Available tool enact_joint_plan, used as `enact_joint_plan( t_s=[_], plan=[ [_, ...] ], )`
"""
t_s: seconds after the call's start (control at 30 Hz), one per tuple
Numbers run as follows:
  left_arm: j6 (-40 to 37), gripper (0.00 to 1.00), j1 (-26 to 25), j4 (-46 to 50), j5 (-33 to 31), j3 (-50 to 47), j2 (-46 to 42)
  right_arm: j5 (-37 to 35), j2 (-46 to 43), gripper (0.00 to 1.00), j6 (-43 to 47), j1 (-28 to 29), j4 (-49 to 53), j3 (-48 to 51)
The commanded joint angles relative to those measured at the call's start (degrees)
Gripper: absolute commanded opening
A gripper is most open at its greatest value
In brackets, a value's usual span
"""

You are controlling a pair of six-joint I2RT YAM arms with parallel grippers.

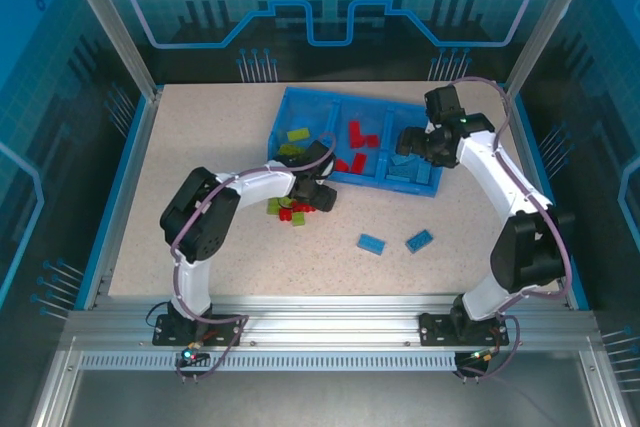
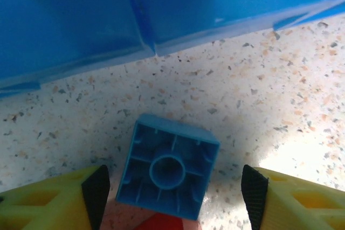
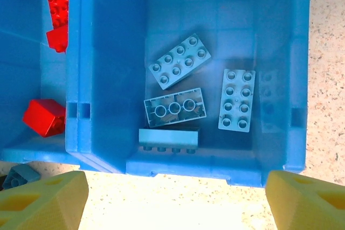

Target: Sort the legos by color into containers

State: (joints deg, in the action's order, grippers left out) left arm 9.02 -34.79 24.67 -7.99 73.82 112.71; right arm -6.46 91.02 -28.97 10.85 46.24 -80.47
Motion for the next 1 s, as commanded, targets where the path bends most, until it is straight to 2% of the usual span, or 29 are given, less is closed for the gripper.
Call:
enact_joint_plan(
  t_s=[0.0,0.13,0.37,0.47,0.77,0.97],
  plan=[
    [0.48,0.67,-0.40,-0.17,-0.47,1.29,0.76,0.03,-2.16,0.87,-0.65,-0.49,1.13,1.00],
    [0.57,0.62,-0.46,-0.77,-0.36,1.49,0.91,-0.06,-2.39,0.87,-0.75,-0.62,1.06,1.78],
    [0.30,0.36,-1.03,-0.84,-0.44,1.71,0.79,-0.34,-3.03,0.87,-0.95,-0.61,0.78,3.34],
    [0.30,0.29,-1.76,-0.87,-0.54,0.93,-0.42,-0.41,-3.14,0.87,-0.92,-0.73,0.78,3.99],
    [3.51,0.28,-4.60,-1.19,0.75,-0.24,-7.25,-0.59,-5.34,0.87,-1.44,-1.84,-0.35,6.84],
    [5.23,0.28,-6.24,-1.54,3.95,5.56,-9.32,0.02,-8.26,0.88,-1.06,-3.37,-1.21,9.16]
  ],
)
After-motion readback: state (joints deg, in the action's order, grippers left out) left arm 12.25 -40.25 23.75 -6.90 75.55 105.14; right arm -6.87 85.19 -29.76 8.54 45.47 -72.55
